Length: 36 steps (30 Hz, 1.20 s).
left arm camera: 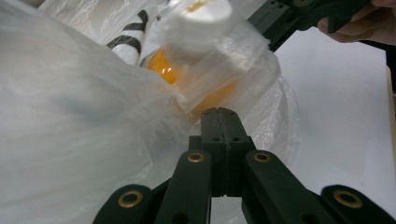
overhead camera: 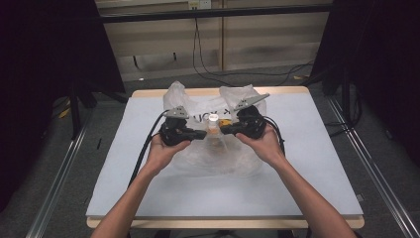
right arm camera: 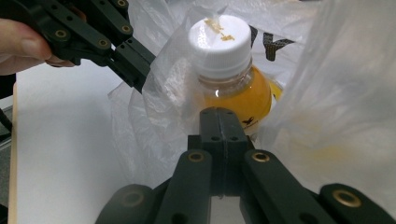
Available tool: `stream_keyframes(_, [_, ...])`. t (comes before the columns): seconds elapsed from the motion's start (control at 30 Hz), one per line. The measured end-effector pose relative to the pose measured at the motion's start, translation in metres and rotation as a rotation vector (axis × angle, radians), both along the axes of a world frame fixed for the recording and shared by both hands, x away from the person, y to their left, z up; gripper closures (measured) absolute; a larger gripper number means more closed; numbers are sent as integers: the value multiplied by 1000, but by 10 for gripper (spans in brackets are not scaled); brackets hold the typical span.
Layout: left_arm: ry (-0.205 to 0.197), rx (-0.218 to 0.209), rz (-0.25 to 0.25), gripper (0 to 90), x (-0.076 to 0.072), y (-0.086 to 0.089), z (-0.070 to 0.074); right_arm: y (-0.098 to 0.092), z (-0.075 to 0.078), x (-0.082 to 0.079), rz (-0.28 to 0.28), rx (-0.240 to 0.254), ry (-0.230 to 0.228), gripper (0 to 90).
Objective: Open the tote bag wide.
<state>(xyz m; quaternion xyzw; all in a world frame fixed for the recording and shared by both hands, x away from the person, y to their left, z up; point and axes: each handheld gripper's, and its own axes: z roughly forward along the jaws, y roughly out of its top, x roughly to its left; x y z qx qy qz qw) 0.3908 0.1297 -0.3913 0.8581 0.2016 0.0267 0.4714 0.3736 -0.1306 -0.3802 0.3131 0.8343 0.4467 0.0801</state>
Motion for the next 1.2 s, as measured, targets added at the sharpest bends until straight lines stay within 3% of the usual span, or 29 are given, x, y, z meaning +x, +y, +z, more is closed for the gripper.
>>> stream_keyframes(0.03, [-9, -28, -4, 900, 0, 1, -1, -1, -1, -1, 3, 8, -8, 900])
stream_keyframes(0.17, [-11, -28, 4, 900, -2, 0, -3, -5, -2, -3, -3, 37, -33, 900])
stream_keyframes(0.3, [-8, -46, -2, 900, -2, 0, -7, -6, -3, -3, -4, 32, -35, 900])
stream_keyframes(0.47, [-24, -67, -4, 900, -6, 1, -5, -5, 0, -5, 4, 59, -76, 900])
stream_keyframes(0.6, [-19, -72, 5, 900, -3, 3, -9, -2, -4, -4, -1, 48, -64, 900])
stream_keyframes(0.8, [-17, -58, 10, 900, -6, 7, -17, -8, -15, -5, -13, 40, -54, 900])
stream_keyframes(0.9, [-14, -24, 20, 900, -3, 6, -22, -12, -19, -3, -26, 38, -48, 900])
stream_keyframes(1.03, [12, -38, 26, 900, -1, 7, -30, -15, -26, -3, -32, 48, -39, 900])
stream_keyframes(1.13, [21, -43, 26, 900, 0, 7, -34, -14, -30, -1, -25, 28, -37, 900])
stream_keyframes(1.2, [25, -21, 29, 900, 1, 6, -39, -15, -34, 2, -32, 32, -30, 900])
